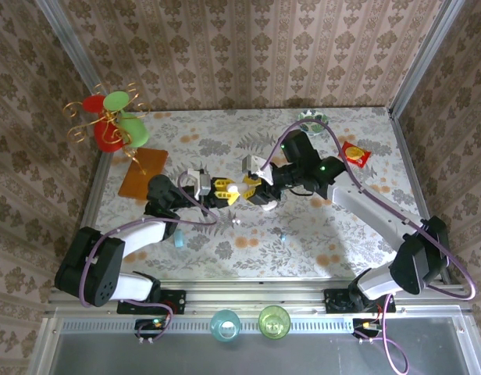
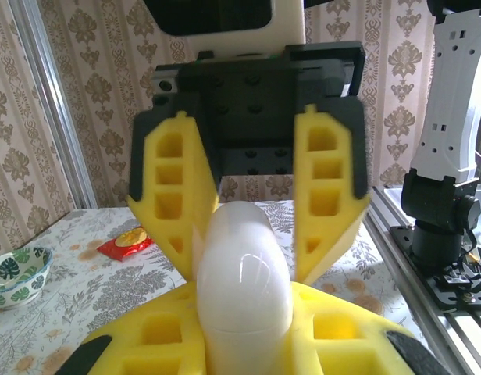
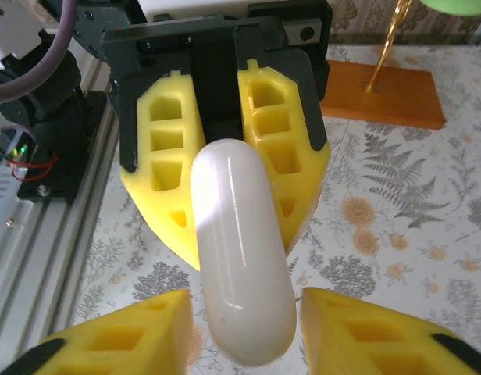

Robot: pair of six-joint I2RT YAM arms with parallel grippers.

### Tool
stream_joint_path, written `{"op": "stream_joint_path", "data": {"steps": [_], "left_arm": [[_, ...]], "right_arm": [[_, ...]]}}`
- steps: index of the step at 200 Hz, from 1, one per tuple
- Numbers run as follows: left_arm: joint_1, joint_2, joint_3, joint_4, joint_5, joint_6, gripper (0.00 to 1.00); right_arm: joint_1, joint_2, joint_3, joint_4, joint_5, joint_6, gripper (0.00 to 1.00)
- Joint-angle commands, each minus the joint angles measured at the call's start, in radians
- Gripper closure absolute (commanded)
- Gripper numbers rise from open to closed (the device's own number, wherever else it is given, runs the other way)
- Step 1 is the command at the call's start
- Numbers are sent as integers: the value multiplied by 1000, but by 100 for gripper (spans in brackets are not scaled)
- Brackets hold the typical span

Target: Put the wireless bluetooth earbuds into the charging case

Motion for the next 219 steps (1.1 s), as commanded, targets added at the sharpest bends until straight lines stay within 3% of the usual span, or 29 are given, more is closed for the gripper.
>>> {"op": "stream_joint_path", "data": {"steps": [1, 23, 44, 55, 69, 77, 89, 120, 161, 195, 219], "left_arm": [[-5, 5, 30, 50, 35, -25, 100], [-4, 9, 31, 52, 34, -24, 100], [0, 18, 29, 56, 22, -17, 99], [4, 23, 25, 74, 1, -19, 77], [10, 27, 14, 101, -38, -22, 31], [16, 24, 8, 104, -63, -12, 19], [26, 16, -11, 99, -119, 21, 9], [44, -15, -65, 31, -288, 148, 6], [-1, -59, -43, -392, -466, 432, 4], [-44, -57, -14, -567, -510, 543, 0], [-61, -44, 16, -655, -500, 577, 0]], "right_arm": [[7, 15, 45, -28, -53, -26, 66], [7, 12, 43, -45, -41, -42, 79], [5, 1, 31, -44, -28, -49, 82], [-1, -6, 17, -24, -16, -35, 81], [-12, -11, -7, 18, 5, 13, 82], [-21, -16, -22, 43, 22, 41, 82], [-42, -21, -49, 103, 66, 122, 82], [-121, -20, -117, 276, 161, 403, 80], [-171, 61, -111, 338, 329, 819, 81], [-226, 242, -5, 256, 340, 1138, 85], [-248, 387, 73, 242, 301, 1187, 85]]}}
